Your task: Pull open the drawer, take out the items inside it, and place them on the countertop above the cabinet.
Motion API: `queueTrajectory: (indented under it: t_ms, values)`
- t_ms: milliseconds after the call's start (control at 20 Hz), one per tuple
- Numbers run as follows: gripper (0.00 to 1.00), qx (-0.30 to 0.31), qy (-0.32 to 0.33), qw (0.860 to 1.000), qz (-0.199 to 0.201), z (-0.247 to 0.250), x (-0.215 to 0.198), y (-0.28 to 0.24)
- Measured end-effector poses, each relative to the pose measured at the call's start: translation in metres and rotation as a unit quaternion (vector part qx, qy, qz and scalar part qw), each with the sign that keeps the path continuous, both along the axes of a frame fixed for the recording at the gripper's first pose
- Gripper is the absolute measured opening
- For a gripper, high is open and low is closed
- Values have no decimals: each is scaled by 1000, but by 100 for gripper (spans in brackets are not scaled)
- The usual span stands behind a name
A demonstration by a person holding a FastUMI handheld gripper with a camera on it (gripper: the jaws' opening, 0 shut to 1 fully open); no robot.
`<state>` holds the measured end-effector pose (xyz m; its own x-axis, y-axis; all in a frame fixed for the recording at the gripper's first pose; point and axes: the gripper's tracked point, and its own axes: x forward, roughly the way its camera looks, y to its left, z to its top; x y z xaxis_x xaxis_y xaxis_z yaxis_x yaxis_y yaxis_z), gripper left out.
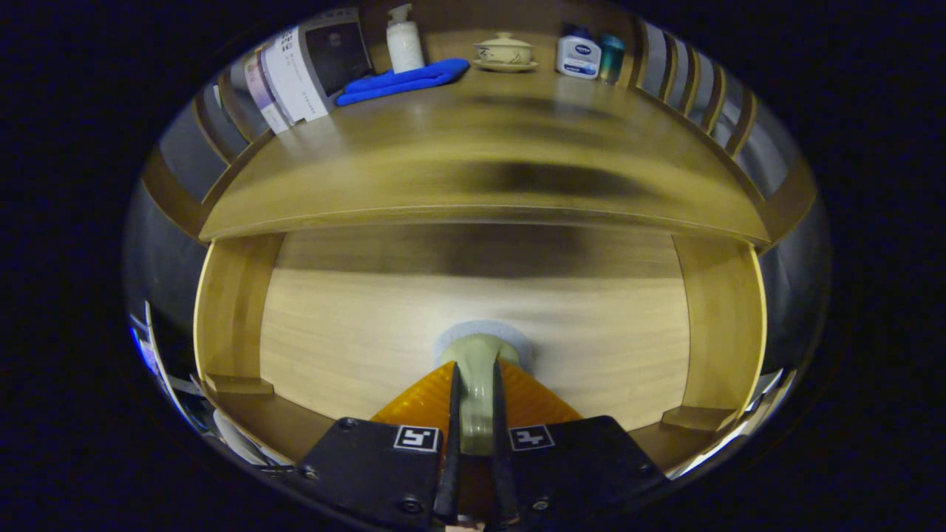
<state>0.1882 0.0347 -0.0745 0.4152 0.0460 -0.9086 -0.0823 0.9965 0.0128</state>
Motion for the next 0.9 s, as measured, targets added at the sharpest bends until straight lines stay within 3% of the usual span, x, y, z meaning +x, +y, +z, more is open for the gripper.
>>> queueTrajectory:
  t_ms: [550,900]
  values:
    - [21,5,-86,996,20,108,7,4]
    - [21,11,-118,993,-1,156,70,4]
